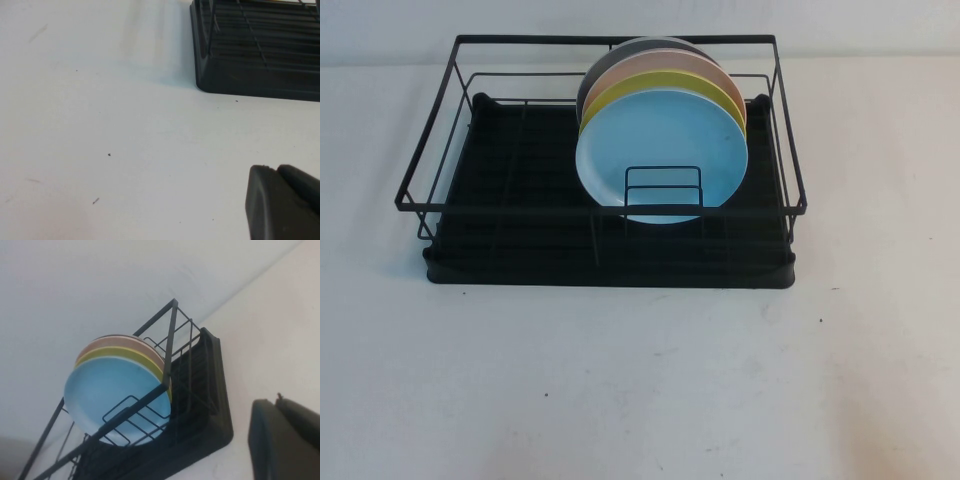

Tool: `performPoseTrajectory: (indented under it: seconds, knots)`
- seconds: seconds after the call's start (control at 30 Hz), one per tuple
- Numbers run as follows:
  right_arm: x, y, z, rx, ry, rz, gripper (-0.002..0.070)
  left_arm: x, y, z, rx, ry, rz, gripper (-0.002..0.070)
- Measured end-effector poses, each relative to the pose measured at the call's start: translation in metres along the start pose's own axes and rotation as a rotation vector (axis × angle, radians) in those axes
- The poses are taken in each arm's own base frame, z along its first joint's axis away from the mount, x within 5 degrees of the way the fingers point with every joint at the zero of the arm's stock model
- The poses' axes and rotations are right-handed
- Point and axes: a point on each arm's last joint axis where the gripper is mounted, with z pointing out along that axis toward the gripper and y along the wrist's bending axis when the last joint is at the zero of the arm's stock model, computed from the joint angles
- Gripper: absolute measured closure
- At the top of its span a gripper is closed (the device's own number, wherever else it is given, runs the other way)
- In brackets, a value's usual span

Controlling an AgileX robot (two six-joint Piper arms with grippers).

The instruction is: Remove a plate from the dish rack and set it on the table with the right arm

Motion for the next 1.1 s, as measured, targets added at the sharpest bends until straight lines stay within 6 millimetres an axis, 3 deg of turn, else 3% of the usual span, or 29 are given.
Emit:
performPoseTrajectory:
  seconds: [0.2,0.33,0.47,0.57,0.87,0.97,1.1]
  knots:
    - [-0.004,0.007,-0.001,-0.037,-0.002,0.009,0.0694,0.000,0.000,0.000,0.000,0.000,0.000,0.0680]
    - [-0.028,0.034,0.004,-0.060,0.029,-0.072,0.0694,0.000,0.000,0.000,0.000,0.000,0.000,0.0680]
    - [-0.047,0.058,0.028,-0.040,0.202,-0.173,0.0694,0.000,0.000,0.000,0.000,0.000,0.000,0.0680]
    - [-0.063,0.074,0.058,-0.030,0.338,-0.250,0.0694,0.000,0.000,0.000,0.000,0.000,0.000,0.0680]
    - [-0.095,0.096,0.184,-0.097,0.619,-0.433,0.0694,0.000,0.000,0.000,0.000,0.000,0.000,0.0680]
    - [-0.087,0.107,0.230,-0.157,0.679,-0.511,0.0694,0.000,0.000,0.000,0.000,0.000,0.000,0.0680]
    - [-0.057,0.128,0.281,-0.246,0.768,-0.691,0.0694,0.000,0.000,0.000,0.000,0.000,0.000,0.0680]
